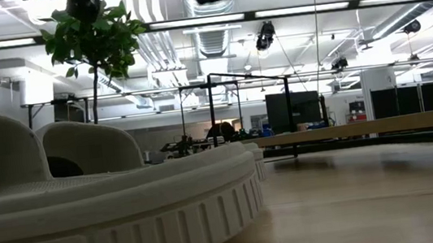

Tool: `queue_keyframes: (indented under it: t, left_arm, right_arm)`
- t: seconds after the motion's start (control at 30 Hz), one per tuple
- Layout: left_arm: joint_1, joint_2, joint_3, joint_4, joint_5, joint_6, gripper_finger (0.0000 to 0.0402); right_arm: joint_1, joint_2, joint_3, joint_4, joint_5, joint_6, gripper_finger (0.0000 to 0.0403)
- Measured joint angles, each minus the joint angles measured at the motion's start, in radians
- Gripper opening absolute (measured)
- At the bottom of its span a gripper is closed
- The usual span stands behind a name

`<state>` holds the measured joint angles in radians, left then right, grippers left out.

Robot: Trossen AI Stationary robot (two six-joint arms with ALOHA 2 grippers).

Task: Pick and place slides into the shelf
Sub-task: Put the top gray slide on the shelf

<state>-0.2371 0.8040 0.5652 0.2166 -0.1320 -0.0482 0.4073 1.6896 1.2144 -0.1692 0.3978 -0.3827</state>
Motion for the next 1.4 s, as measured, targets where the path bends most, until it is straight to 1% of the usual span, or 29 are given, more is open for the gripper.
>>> queue_keyframes:
  t: [0.07, 0.27, 0.43, 0.5, 0.67, 0.73, 0.8, 0.97, 1.2, 1.4]
  left_arm:
    - [0.000, -0.008, 0.000, -0.001, 0.000, 0.000, 0.0164]
    - [0.000, -0.031, 0.000, -0.025, 0.000, -0.001, 0.0164]
    - [0.000, -0.045, 0.000, -0.044, 0.000, -0.002, 0.0164]
    - [0.000, -0.048, 0.000, -0.042, 0.000, -0.002, 0.0164]
    - [0.000, -0.046, -0.001, -0.043, 0.000, -0.001, 0.0164]
    - [0.000, -0.047, -0.001, -0.042, 0.000, -0.001, 0.0164]
    - [0.000, -0.047, -0.001, -0.043, 0.000, -0.001, 0.0164]
    - [0.000, -0.048, -0.001, -0.042, 0.000, 0.001, 0.0164]
    - [0.000, -0.047, -0.001, -0.042, 0.000, 0.002, 0.0164]
    - [0.000, -0.048, -0.002, -0.044, 0.000, 0.002, 0.0164]
  right_arm:
    - [0.005, 0.035, 0.031, -0.018, 0.035, -0.018, 0.0129]
    - [0.015, 0.095, 0.079, -0.018, 0.040, -0.049, 0.0123]
    - [0.013, 0.101, 0.087, -0.008, 0.040, -0.062, 0.0123]
    - [0.013, 0.101, 0.087, -0.006, 0.019, -0.056, 0.0121]
    - [0.006, 0.101, 0.087, 0.001, -0.112, 0.006, 0.0119]
    - [0.002, 0.108, 0.087, 0.003, -0.115, 0.049, 0.0121]
    - [-0.001, 0.112, 0.086, -0.003, -0.113, 0.056, 0.0126]
    - [0.000, 0.133, 0.086, 0.023, -0.109, -0.015, 0.0145]
    - [-0.009, 0.212, 0.085, 0.126, -0.106, -0.119, 0.0170]
    - [-0.016, 0.278, 0.085, 0.227, -0.079, -0.230, 0.0169]
